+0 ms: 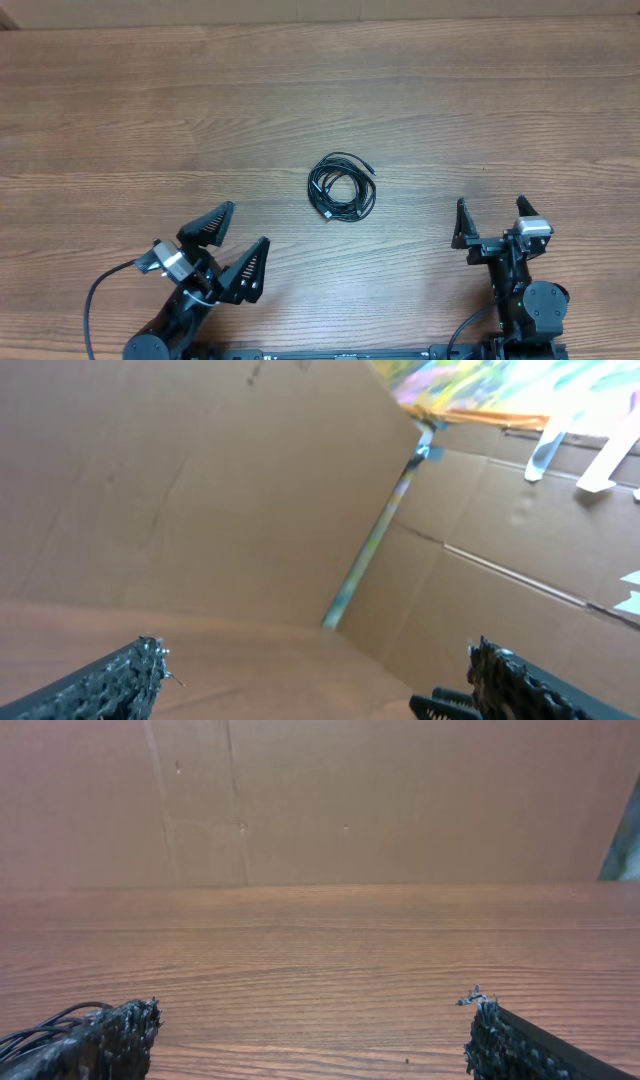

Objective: Untangle cables
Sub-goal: 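Move the left gripper over the black cable coil and lower it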

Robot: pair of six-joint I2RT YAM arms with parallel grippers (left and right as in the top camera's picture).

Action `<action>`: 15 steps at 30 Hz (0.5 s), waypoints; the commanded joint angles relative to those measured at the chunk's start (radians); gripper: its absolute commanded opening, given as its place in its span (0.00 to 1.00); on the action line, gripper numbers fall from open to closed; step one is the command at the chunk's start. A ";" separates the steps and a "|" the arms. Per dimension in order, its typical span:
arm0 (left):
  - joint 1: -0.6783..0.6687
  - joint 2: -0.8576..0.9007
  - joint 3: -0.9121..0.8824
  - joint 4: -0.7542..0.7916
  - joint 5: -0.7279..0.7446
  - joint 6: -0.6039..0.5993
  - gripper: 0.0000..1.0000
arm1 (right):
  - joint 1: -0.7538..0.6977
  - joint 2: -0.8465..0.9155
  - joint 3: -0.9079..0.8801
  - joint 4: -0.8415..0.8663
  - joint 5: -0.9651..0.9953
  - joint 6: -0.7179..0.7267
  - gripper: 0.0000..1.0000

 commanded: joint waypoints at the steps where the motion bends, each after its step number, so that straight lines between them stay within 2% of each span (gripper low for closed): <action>1: -0.006 0.013 0.199 -0.128 -0.016 0.142 1.00 | -0.002 -0.012 -0.010 0.006 0.009 -0.007 1.00; 7: -0.006 0.211 0.582 -0.576 -0.053 0.371 1.00 | -0.002 -0.012 -0.010 0.006 0.009 -0.007 1.00; 15: -0.007 0.684 1.111 -1.189 0.085 0.538 1.00 | -0.002 -0.012 -0.010 0.006 0.009 -0.007 1.00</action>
